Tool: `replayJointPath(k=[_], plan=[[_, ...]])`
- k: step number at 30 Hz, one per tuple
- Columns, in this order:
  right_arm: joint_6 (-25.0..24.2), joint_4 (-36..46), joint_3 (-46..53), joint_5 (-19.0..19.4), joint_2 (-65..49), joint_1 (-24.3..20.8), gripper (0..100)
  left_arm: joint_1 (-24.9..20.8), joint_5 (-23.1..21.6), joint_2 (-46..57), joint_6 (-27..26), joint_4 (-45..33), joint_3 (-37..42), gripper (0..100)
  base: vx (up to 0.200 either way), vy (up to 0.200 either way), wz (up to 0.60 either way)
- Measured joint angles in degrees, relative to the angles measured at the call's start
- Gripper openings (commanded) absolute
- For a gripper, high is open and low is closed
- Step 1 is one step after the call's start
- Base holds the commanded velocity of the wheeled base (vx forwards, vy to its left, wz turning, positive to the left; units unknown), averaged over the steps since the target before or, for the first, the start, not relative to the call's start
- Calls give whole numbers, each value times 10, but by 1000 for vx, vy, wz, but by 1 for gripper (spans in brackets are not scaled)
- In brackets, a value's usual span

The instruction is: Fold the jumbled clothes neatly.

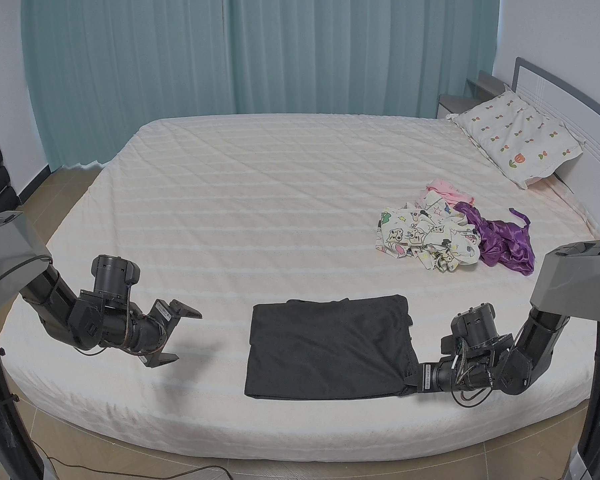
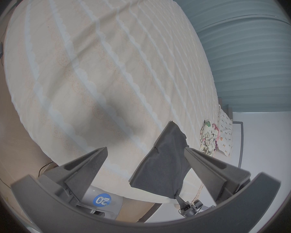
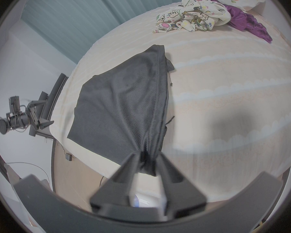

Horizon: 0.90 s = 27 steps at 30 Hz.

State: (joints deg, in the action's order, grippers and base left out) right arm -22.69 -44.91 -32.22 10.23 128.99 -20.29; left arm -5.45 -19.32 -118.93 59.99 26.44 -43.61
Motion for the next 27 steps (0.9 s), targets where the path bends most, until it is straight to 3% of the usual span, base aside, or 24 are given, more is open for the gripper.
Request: replayJointPath(k=[10,17,25,26,27], plan=[[11,0,-15,0,-3,18,100,0,0,0,0,0,1,100,0,0,0],[-51,12,-131,-11,15,34,100,0,0,0,0,0,0,100,0,0,0],[-122,34,-297,-68,94,38,100,0,0,0,0,0,0,100,0,0,0],[-133,36,-313,-73,107,38,0,0,1,0,0,0,0,100,0,0,0],[-143,37,-328,-78,118,36,0,0,1,0,0,0,0,100,0,0,0]])
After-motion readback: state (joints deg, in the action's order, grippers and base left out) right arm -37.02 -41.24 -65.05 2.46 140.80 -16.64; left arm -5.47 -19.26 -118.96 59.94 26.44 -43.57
